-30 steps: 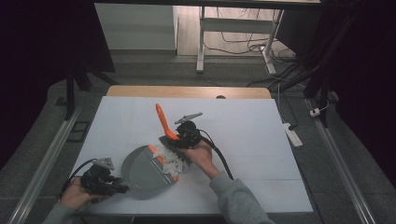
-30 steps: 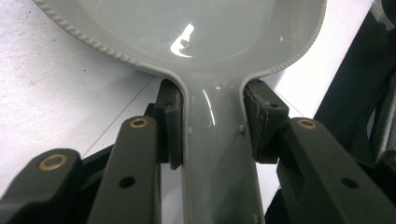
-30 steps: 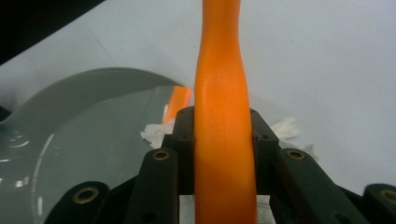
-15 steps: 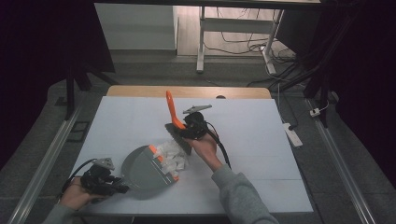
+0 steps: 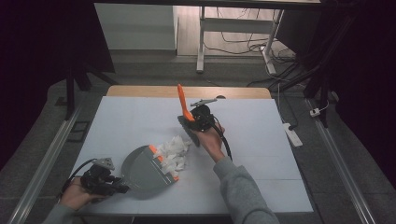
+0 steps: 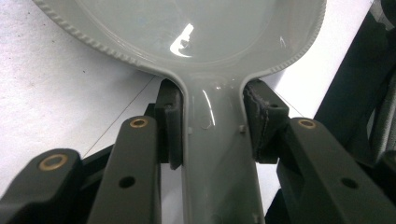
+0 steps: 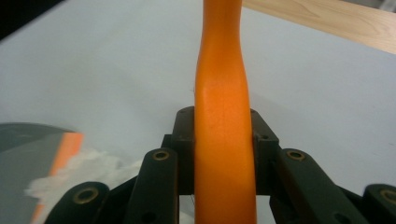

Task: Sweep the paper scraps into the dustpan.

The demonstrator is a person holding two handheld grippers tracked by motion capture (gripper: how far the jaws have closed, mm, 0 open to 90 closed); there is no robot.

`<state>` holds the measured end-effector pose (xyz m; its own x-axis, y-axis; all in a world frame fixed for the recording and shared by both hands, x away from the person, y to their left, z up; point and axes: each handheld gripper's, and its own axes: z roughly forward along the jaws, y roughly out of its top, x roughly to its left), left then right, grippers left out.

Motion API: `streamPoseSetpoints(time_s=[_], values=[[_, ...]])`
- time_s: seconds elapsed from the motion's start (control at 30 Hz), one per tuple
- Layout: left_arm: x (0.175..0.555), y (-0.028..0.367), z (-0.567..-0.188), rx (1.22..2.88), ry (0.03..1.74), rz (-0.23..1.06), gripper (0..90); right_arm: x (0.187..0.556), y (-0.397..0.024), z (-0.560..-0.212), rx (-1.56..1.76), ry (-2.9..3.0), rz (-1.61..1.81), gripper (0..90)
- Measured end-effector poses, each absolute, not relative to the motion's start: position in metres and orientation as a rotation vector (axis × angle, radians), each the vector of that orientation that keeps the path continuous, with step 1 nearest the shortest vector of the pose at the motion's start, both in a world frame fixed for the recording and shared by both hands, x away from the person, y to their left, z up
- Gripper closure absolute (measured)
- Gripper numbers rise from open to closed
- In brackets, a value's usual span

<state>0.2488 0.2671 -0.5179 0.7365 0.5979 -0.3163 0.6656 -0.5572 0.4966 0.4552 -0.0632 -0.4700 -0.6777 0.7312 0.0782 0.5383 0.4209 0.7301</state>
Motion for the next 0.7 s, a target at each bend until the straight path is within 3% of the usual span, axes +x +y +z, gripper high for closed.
streamPoseSetpoints(time_s=[0.27,0.7], values=[[0.25,0.265,-0.518,2.334,0.946,-0.146,62.0,0.457,-0.048,-0.482,1.117,2.532,1.025,70.0],[0.251,0.263,-0.518,2.331,0.95,-0.148,62.0,0.416,-0.002,-0.486,0.933,2.723,1.076,70.0]])
